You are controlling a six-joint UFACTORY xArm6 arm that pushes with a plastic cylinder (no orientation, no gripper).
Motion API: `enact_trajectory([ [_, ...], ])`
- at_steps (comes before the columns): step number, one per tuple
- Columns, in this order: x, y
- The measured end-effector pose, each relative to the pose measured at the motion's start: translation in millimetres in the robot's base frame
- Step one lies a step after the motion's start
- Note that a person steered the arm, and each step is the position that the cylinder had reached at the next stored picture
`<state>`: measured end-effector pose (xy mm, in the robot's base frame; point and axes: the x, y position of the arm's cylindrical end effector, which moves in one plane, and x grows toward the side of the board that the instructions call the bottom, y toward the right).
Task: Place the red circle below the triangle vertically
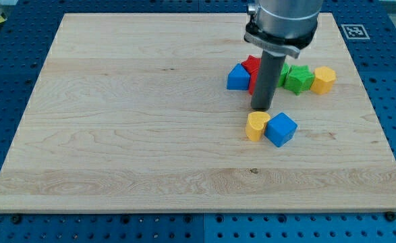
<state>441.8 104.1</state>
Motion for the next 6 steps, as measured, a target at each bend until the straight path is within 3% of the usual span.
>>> enact_trajectory([
  [2, -24, 53],
  [3, -53, 33],
  [4, -52, -19],
  [6, -14, -48],
])
